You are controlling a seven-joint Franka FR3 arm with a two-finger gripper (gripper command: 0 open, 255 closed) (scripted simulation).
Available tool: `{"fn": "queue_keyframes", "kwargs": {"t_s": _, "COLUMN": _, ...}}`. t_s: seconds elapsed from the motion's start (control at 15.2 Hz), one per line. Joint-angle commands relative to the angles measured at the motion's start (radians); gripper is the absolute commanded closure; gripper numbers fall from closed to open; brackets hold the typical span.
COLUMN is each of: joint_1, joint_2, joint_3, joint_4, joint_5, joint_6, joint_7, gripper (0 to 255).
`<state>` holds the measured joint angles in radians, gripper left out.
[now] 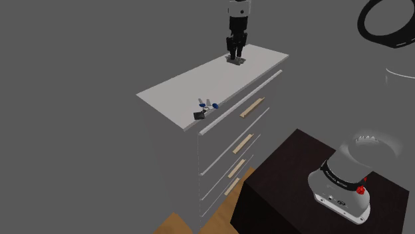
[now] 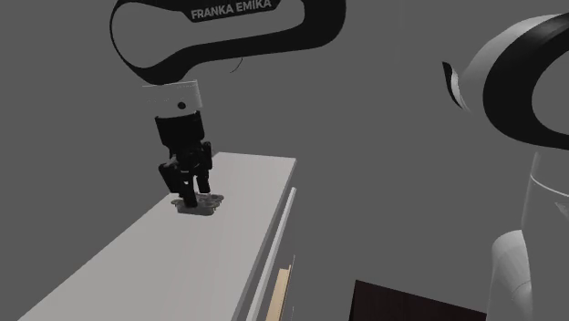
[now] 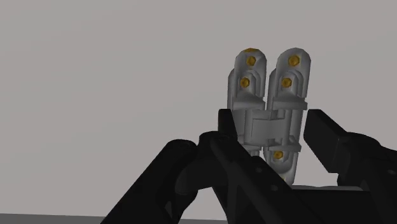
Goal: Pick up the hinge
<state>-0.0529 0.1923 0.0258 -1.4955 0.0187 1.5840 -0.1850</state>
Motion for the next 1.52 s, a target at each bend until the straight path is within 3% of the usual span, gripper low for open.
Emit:
{"fn": "queue_keyframes", "kwargs": {"t_s": 0.0, "joint_1": 0.001, "joint_2": 0.053, "joint_3": 0.002, "joint_4": 0.007, "joint_5": 0.001, "joint_6": 0.071, "joint_7": -0.004, "gripper": 255}}
{"fn": "queue_keyframes", "kwargs": {"t_s": 0.13, "joint_1": 0.001, "joint_2": 0.061, "joint_3": 0.002, "joint_4": 0.024, "joint_5": 0.0, "joint_6": 0.063, "joint_7": -0.006, "gripper": 255}}
{"fn": "queue_keyframes", "kwargs": {"t_s": 0.33, "joint_1": 0.0, "joint_2": 0.015, "joint_3": 0.002, "joint_4": -0.043, "joint_5": 0.001, "joint_6": 0.083, "joint_7": -0.007, "gripper": 255}}
{"fn": "queue_keyframes", "kwargs": {"t_s": 1.45, "joint_1": 0.002, "joint_2": 0.06, "joint_3": 0.0, "joint_4": 0.227, "joint_5": 0.0, "joint_6": -0.141, "joint_7": -0.002, "gripper": 255}}
